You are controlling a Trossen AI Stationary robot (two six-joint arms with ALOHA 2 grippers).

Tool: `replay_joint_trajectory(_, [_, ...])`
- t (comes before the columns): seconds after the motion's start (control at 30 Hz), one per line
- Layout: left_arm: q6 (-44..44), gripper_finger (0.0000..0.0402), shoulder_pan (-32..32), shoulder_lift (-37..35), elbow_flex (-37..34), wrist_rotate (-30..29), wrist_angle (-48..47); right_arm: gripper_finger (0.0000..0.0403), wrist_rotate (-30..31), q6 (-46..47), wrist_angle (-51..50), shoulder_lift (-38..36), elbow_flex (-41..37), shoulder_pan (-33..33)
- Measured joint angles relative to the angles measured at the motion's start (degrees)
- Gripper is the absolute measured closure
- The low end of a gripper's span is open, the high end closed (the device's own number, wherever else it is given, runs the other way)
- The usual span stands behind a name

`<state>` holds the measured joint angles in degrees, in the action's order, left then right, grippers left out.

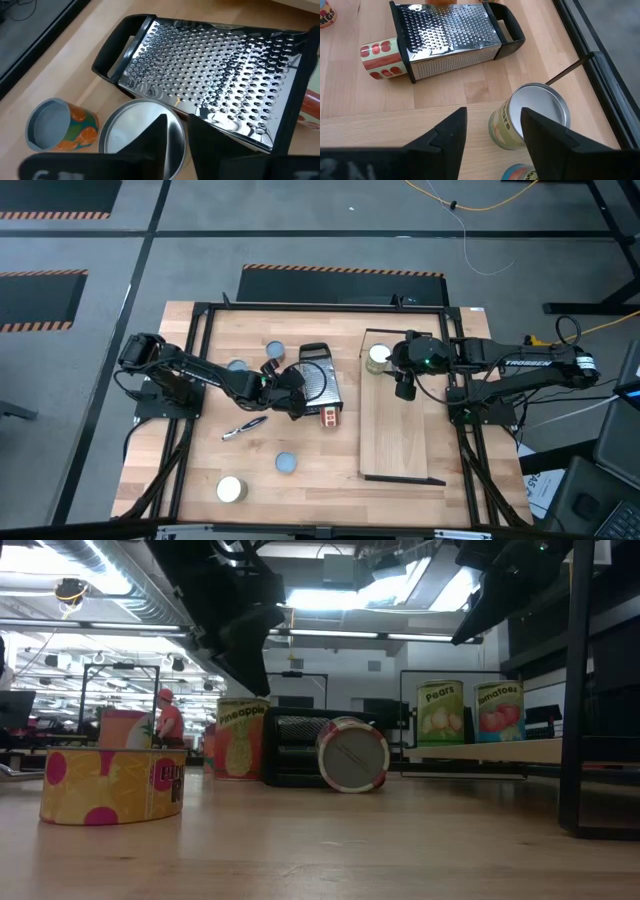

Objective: Pick and place cans onto a shelf
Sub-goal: Put the canned pineapple on the shelf

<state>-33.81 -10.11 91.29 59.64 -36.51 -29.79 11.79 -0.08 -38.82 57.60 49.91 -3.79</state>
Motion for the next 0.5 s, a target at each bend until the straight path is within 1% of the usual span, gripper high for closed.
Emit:
replay_joint_trajectory(0.1, [2.3, 0.0319, 0.0, -0.3, 0.6, 1.4, -0.2, 0.0212, 0.0, -0.1, 1.1, 0.0, 0.0, 0.0])
replay_joint_trajectory(0.2, [4.9, 0.0318, 0.0, -1.2, 2.3, 1.5, 0.0, 0.0212, -0.1, -0.4, 4.0, 0.0, 0.0, 0.0])
replay_joint_trajectory(0.27, [8.1, 0.0318, 0.0, -2.2, 3.1, 2.1, -0.1, 0.0212, -1.7, -1.7, 6.7, 0.0, 0.0, 0.0])
replay_joint_trajectory(0.4, [13.3, 0.0318, 0.0, -5.6, 3.4, 3.5, -0.5, 0.0212, -6.2, -4.6, 15.2, 1.4, 0.0, 0.0])
replay_joint_trajectory(0.5, [15.6, 0.0318, 0.4, -10.0, 3.4, 3.6, -3.2, 0.0212, -8.3, -7.8, 23.3, 4.1, 0.0, 0.0])
